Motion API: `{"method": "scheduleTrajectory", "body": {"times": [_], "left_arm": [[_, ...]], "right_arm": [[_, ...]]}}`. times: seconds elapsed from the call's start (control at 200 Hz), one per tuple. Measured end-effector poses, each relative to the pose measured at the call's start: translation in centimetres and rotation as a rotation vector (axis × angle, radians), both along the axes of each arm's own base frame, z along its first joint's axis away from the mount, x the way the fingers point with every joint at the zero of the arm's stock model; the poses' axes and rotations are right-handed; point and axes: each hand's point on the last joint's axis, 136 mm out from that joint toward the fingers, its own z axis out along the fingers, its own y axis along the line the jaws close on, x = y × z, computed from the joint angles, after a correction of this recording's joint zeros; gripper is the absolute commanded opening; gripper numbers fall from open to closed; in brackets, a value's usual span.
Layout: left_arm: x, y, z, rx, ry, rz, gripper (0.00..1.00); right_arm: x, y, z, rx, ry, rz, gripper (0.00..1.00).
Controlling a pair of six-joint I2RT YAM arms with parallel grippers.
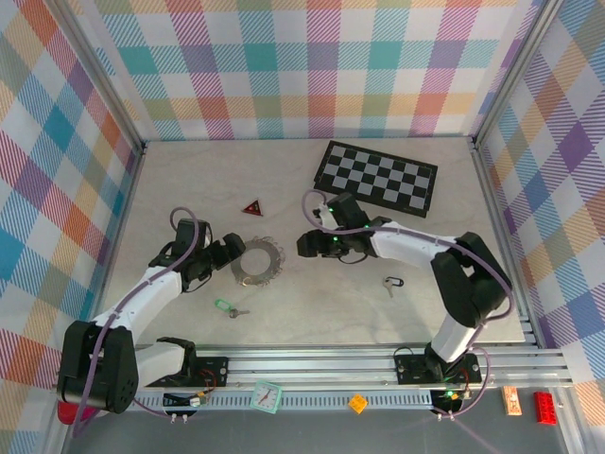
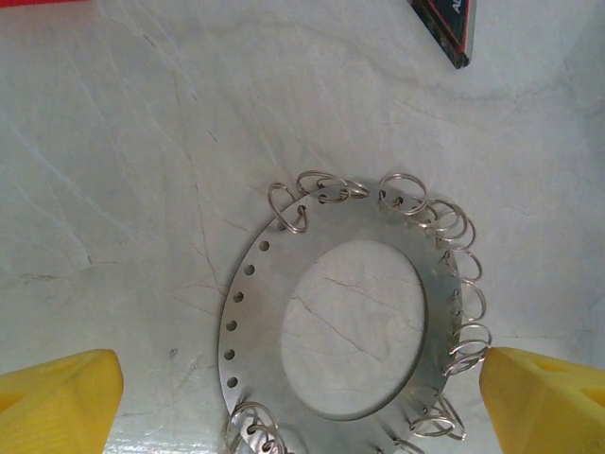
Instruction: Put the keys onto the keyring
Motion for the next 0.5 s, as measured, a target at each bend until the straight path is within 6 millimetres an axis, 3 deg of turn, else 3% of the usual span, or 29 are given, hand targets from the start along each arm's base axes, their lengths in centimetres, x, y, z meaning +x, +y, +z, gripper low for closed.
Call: {"method": "scheduleTrajectory", "body": {"times": [0.21,0.5], "left_arm": [[0.2,-0.1,0.5,-0.012,-0.028,0.015,0.98],[-0.3,0.5,1.0,-0.003,-0.056,0.046,0.98]], "right_arm": [[1.4,3.2,0.7,-0.054,-0.129,0.164,0.53],[2.4,5.6,-1.3,-0.175,-0.238,0.366,0.48]]}}
